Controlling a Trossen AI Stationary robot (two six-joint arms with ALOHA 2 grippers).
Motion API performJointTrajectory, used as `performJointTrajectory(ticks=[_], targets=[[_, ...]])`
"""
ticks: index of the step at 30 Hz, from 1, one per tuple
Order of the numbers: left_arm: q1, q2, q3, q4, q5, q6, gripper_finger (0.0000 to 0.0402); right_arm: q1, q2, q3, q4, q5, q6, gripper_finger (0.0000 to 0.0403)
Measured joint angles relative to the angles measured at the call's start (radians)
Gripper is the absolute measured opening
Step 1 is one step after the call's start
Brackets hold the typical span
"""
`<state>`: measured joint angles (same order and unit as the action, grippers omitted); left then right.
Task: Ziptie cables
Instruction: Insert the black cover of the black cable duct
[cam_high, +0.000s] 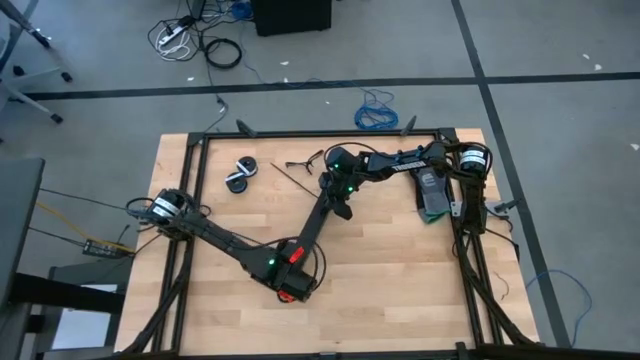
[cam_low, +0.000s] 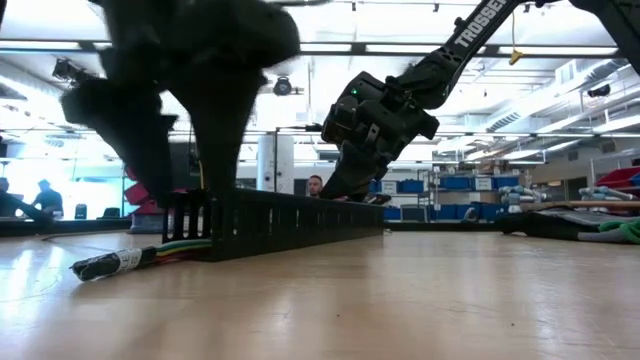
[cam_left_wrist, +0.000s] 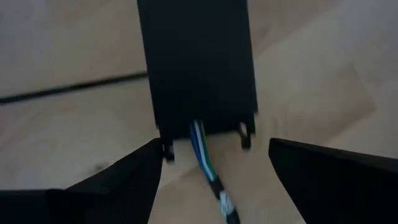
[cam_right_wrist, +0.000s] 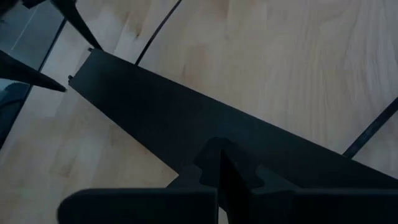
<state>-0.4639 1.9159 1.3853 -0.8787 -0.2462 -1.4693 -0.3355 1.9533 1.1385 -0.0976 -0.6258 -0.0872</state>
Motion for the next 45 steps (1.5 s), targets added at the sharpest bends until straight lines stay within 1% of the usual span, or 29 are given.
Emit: performJointTrajectory(ticks=[2,4,9,14,18,22,26,29,32,34,36,37,39,42,45], targets=[[-0.021,-0.006,0.0,-0.002,0.001,-0.017,0.0288,0.0,0.0,0.0,0.001,0.001,0.001,0.0],[-0.045,-0.006,0.0,-0.021,0.006,-0.067,0.0288,0.0,0.0,-0.001,0.006,0.001,0.006,0.0],[-0.125,-0.006,0.0,-0.087,0.001,-0.237,0.0288,0.0,0.001,-0.001,0.025,0.004,0.015,0.0],[-0.204,-0.006,0.0,-0.07,-0.031,-0.397,0.0287,-0.001,-0.016,-0.003,0.03,0.001,0.024,0.0],[-0.258,-0.006,0.0,-0.054,-0.095,-0.536,0.0287,-0.003,-0.07,-0.008,0.004,-0.003,0.039,0.0],[-0.303,-0.006,0.0,-0.061,-0.144,-0.643,0.0287,-0.012,-0.119,-0.006,0.012,-0.008,0.04,0.0],[-0.337,-0.006,0.0,-0.072,-0.253,-0.704,0.0287,-0.037,-0.136,-0.006,0.013,-0.009,0.032,0.0],[-0.346,-0.006,0.0,-0.128,-0.265,-0.78,0.0287,-0.069,-0.138,-0.004,0.006,-0.004,0.018,0.0],[-0.343,-0.006,0.0,-0.11,-0.275,-0.783,0.0287,-0.108,-0.138,-0.004,-0.005,0.052,-0.045,0.0],[-0.327,-0.006,0.016,-0.083,-0.336,-0.765,0.0287,-0.142,-0.138,-0.003,-0.005,0.089,-0.077,0.0],[-0.3,-0.007,0.048,-0.061,-0.432,-0.727,0.0287,-0.176,-0.138,-0.003,-0.005,0.092,-0.088,0.0],[-0.285,-0.007,0.066,-0.074,-0.459,-0.703,0.0287,-0.192,-0.138,-0.003,-0.004,0.092,-0.09,0.0],[-0.251,-0.008,0.101,-0.122,-0.469,-0.655,0.0286,-0.216,-0.138,-0.003,-0.005,0.098,-0.103,0.0],[-0.197,-0.007,0.168,-0.135,-0.532,-0.526,0.0281,-0.23,-0.138,-0.003,-0.004,0.097,-0.143,0.0],[-0.13,-0.008,0.228,-0.093,-0.568,-0.326,0.0275,-0.23,-0.129,0.001,-0.001,0.12,-0.159,0.0]])
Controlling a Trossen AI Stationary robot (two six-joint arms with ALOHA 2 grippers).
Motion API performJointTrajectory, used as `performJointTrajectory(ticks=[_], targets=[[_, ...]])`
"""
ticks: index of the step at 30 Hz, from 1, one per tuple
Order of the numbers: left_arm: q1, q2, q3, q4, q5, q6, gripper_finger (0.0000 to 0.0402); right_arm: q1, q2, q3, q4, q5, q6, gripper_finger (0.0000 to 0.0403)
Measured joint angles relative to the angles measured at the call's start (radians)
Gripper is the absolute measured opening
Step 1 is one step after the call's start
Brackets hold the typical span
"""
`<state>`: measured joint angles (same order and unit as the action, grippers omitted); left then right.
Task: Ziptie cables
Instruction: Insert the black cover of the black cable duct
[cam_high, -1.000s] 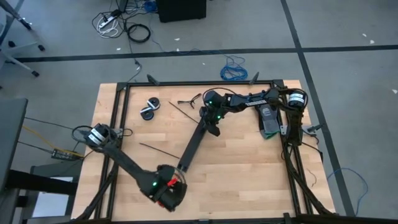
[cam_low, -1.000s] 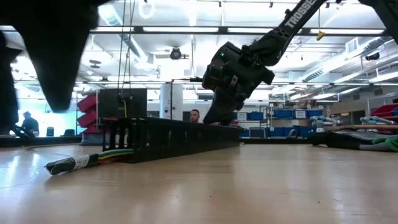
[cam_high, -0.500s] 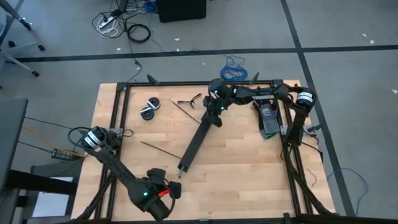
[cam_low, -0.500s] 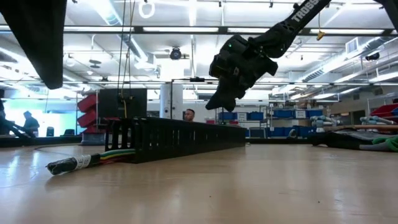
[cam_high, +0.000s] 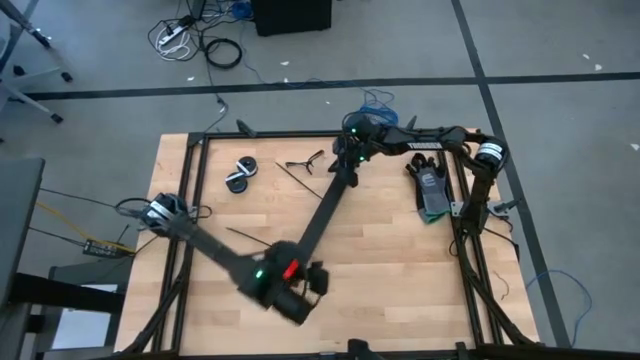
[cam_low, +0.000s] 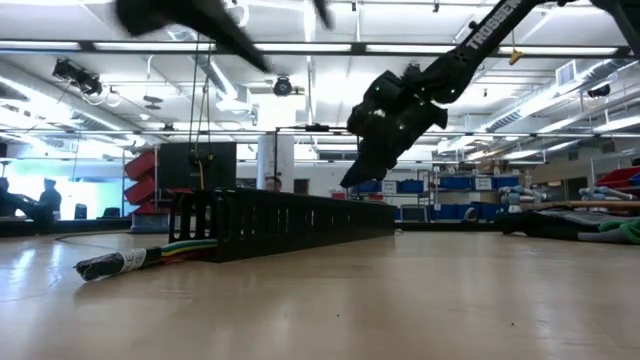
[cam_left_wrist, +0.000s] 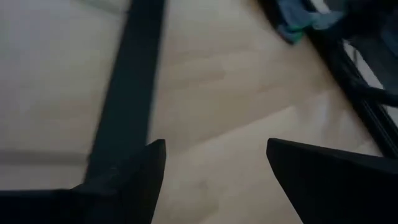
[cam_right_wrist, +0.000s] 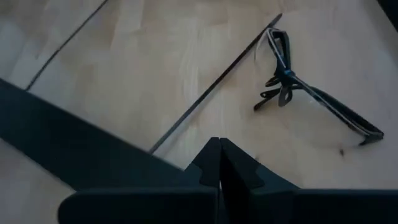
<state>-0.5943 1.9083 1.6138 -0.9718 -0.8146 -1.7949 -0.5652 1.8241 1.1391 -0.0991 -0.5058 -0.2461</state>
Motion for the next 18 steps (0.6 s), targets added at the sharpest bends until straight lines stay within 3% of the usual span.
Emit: performJointTrajectory(ticks=[3,6,18], targets=[[0.067,0.0,0.005,0.11,0.09,0.234,0.0272,0.001,0.048,0.036,-0.031,0.009,0.0,0.0],[0.099,0.001,0.004,0.11,0.149,0.322,0.0272,0.001,0.1,0.097,-0.066,0.013,-0.013,0.0],[0.097,0.001,0.004,0.12,0.195,0.333,0.0272,-0.056,0.101,0.123,-0.246,0.075,-0.12,0.0]])
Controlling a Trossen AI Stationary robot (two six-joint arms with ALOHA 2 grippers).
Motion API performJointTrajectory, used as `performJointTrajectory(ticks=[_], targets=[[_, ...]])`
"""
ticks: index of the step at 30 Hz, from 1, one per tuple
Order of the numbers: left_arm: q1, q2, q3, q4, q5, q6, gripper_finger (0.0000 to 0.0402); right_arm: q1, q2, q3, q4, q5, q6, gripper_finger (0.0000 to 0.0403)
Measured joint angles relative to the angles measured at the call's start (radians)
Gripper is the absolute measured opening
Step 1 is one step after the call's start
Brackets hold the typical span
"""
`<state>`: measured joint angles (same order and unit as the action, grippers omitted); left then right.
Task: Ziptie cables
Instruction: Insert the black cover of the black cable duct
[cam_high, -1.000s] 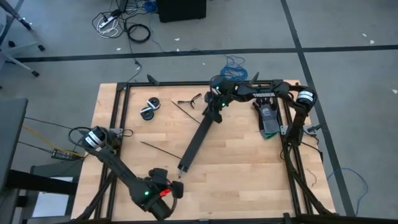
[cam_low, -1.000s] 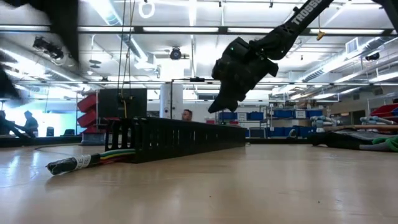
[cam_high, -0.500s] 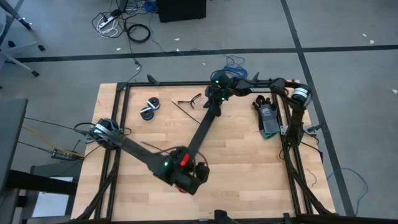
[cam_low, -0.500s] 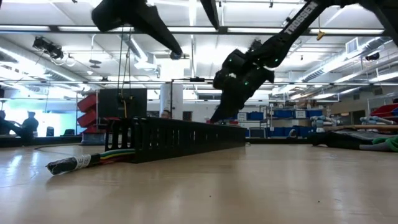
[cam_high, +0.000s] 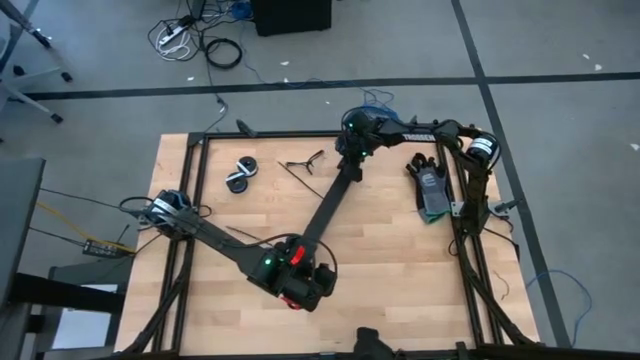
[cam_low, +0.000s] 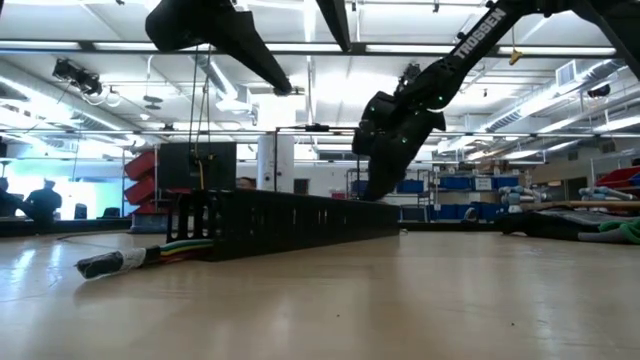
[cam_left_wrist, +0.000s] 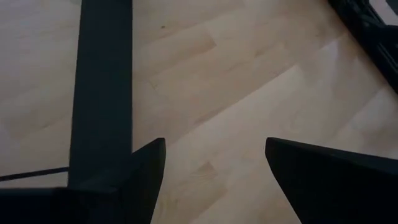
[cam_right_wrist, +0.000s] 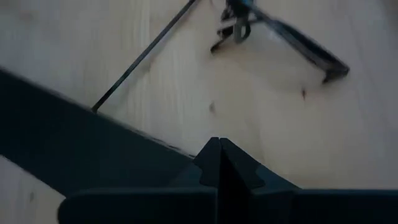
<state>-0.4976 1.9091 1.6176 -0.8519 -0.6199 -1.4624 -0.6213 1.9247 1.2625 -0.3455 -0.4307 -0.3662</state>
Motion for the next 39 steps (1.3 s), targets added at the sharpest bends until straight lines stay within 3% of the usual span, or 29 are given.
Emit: performJointTrajectory(ticks=[7,16,21,26,31,35,39], targets=[[-0.002,0.0,0.0,-0.05,-0.005,-0.014,0.0271,-0.022,-0.014,0.002,-0.199,0.008,-0.006,0.0],[-0.065,0.0,0.0,-0.295,-0.09,-0.29,0.0263,0.036,-0.153,-0.012,-0.52,0.022,-0.055,0.0],[-0.108,-0.008,0.0,-0.53,-0.095,-0.547,0.0261,0.1,-0.277,-0.051,-0.516,-0.007,0.024,0.0],[-0.173,-0.04,0.0,-0.725,-0.042,-0.761,0.0261,0.101,-0.416,-0.125,-0.509,0.168,0.128,0.0],[-0.23,-0.068,-0.049,-0.718,0.038,-0.791,0.0261,0.042,-0.514,-0.236,-0.477,0.174,0.256,0.0],[-0.274,-0.065,-0.132,-0.673,0.173,-0.818,0.0258,0.015,-0.571,-0.343,-0.385,0.173,0.338,0.0],[-0.281,-0.065,-0.194,-0.543,0.192,-0.791,0.0232,0.006,-0.611,-0.429,-0.289,0.172,0.4,0.0]])
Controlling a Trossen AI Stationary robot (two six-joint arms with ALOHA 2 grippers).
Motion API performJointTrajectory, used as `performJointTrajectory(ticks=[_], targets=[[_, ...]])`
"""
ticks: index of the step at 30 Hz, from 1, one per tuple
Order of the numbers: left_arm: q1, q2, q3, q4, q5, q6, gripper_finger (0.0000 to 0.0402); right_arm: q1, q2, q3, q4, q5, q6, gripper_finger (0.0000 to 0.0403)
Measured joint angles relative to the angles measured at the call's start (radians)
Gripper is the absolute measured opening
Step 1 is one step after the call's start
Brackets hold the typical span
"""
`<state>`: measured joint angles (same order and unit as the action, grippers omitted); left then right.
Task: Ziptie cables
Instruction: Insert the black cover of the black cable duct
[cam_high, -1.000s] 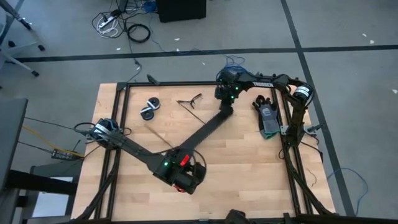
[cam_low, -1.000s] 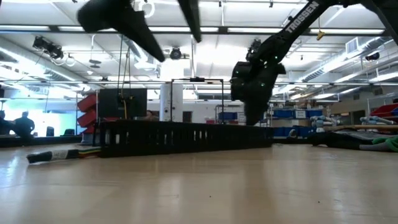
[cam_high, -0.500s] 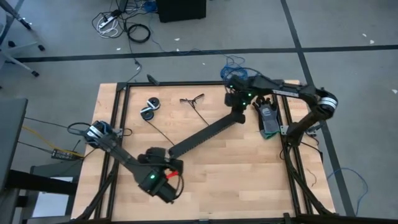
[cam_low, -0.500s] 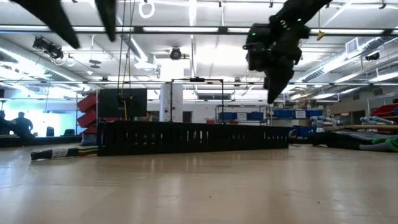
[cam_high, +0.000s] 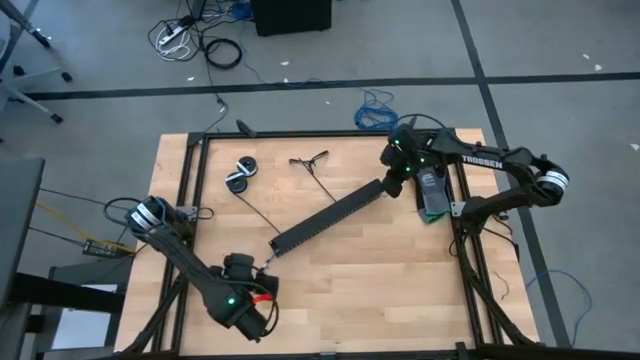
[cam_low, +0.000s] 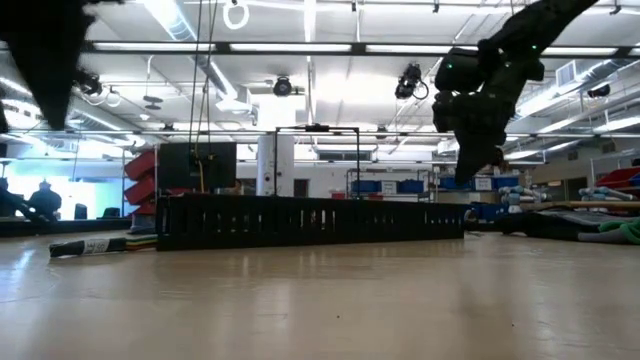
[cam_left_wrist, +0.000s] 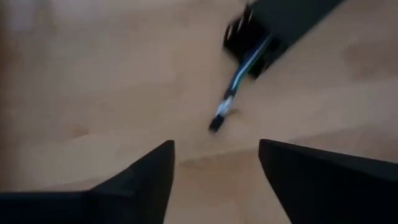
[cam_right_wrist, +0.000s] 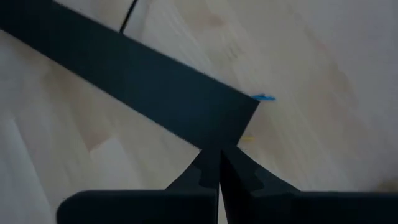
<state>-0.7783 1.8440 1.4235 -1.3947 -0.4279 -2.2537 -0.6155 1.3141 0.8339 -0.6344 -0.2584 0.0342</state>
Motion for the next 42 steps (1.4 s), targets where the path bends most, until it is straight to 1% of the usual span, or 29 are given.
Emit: performJointTrajectory(ticks=[4,7,10,11,12,15,18,20,21,23,25,28,32,36,39,42], targets=[[0.016,0.003,-0.06,0.052,0.085,0.109,0.0176,-0.014,-0.015,-0.043,0.06,-0.004,0.015,0.0],[0.026,0.003,-0.085,0.05,0.085,0.222,0.0117,-0.031,-0.015,-0.049,0.088,-0.003,0.002,0.0],[0.043,0.004,-0.098,0.03,0.095,0.268,0.0037,-0.048,-0.015,-0.049,0.093,-0.006,-0.025,0.0],[0.052,0.004,-0.098,0.033,0.09,0.282,0.0019,-0.052,-0.015,-0.049,0.093,-0.008,-0.032,0.0],[0.06,0.004,-0.097,0.037,0.072,0.287,0.0012,-0.055,-0.015,-0.049,0.093,-0.016,-0.037,0.0],[0.088,0.004,-0.118,0.097,0.013,0.322,0.0004,-0.06,-0.015,-0.049,0.096,-0.046,-0.063,0.0],[0.106,0.004,-0.17,0.215,-0.038,0.409,0.0002,-0.062,-0.015,-0.049,0.092,-0.062,-0.062,0.0],[0.118,0.004,-0.217,0.298,-0.046,0.477,0.0005,-0.062,-0.015,-0.049,0.093,-0.064,-0.063,0.0],[0.127,0.004,-0.24,0.314,-0.029,0.521,0.0005,-0.062,-0.015,-0.049,0.093,-0.062,-0.063,0.0],[0.143,0.004,-0.281,0.311,0.01,0.585,0.0002,-0.062,-0.015,-0.049,0.094,-0.057,-0.049,0.0],[0.153,0.004,-0.318,0.285,0.016,0.623,0.0001,-0.062,-0.015,-0.049,0.096,-0.056,-0.015,0.0],[0.161,0.004,-0.375,0.222,-0.031,0.629,0.0,-0.062,-0.015,-0.049,0.113,-0.053,0.019,0.0],[0.177,0.004,-0.444,0.227,-0.077,0.64,0.0,-0.063,-0.015,-0.049,0.13,-0.044,0.079,0.0],[0.19,0.004,-0.468,0.29,-0.094,0.705,0.0,-0.063,-0.014,-0.049,0.126,0.003,0.136,0.0],[0.203,0.004,-0.465,0.392,-0.113,0.829,0.0,-0.063,-0.011,-0.049,0.126,0.057,0.168,0.0],[0.22,0.004,-0.447,0.426,-0.128,0.918,0.0,-0.068,0.005,-0.049,0.124,0.064,0.175,0.0]])
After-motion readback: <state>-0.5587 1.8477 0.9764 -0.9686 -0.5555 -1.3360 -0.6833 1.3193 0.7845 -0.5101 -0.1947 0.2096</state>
